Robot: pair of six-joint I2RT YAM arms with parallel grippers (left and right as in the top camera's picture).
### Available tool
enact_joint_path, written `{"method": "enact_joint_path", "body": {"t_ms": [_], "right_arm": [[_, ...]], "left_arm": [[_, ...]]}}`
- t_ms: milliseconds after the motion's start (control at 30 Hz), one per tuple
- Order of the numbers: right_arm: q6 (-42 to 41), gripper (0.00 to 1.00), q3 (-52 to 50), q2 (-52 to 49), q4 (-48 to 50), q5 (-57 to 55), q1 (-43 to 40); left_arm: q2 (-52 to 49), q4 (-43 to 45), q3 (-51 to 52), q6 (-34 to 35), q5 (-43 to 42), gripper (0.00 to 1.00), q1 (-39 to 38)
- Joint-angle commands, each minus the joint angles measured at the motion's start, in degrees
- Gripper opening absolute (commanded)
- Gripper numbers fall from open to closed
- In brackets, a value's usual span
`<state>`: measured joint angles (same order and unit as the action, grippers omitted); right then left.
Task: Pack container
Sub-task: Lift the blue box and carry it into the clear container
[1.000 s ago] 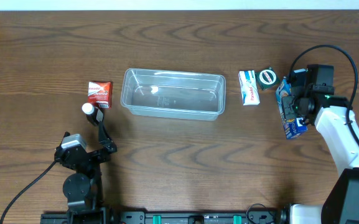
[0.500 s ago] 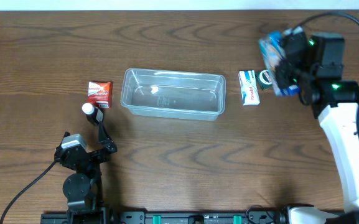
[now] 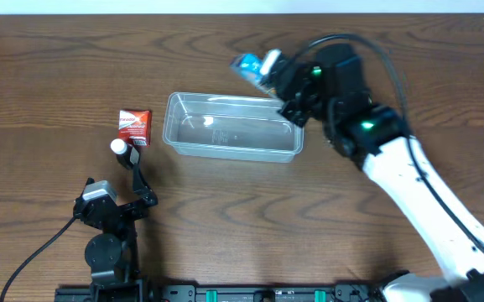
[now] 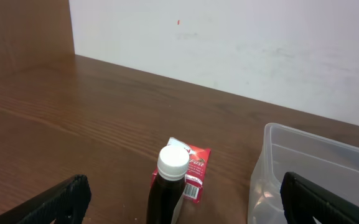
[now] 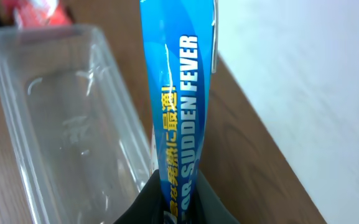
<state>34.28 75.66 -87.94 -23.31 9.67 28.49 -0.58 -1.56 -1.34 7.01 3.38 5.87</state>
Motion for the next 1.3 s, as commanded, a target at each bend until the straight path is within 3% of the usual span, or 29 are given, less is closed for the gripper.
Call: {"method": "enact_joint_path", "body": {"t_ms": [0, 400, 800, 1267], "right_arm": [[6.62, 0.12, 1.16, -2.99, 0.79, 0.24, 2.08], [7.76, 0.11, 1.16, -7.17, 0.11, 0.26, 5.49], [9.03, 0.11, 1.16, -7.21, -10.14, 0.2, 5.55], [10.64, 0.1, 1.16, -7.21, -13.94, -1.33, 4.0]], "left_arm": [[0.35, -2.23, 1.11, -0.98, 0.68, 0.98, -0.22], [0.35, -2.25, 1.11, -0.98, 0.68, 0.98, -0.22], [0.35, -2.25, 1.11, -0.98, 0.68, 0.98, -0.22], [0.35, -2.23, 1.11, -0.98, 0.68, 0.98, -0.22]]}}
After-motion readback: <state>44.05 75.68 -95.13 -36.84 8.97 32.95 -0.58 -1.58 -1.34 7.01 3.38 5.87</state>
